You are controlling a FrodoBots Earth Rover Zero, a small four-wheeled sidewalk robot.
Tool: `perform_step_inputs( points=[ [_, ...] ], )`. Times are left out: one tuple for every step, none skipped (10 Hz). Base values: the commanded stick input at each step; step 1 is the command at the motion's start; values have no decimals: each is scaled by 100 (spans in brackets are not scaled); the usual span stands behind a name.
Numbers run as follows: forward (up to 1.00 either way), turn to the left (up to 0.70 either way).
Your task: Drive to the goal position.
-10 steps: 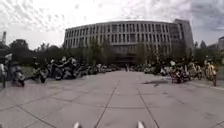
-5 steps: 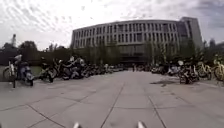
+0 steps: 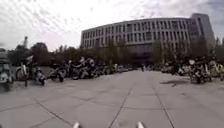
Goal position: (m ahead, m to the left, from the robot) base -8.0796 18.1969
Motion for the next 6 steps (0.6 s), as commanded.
perform_step_inputs(
  points=[
    [0,70],
    [0,70],
    [0,70],
    [0,70],
    [0,70],
    [0,70]
  ],
)
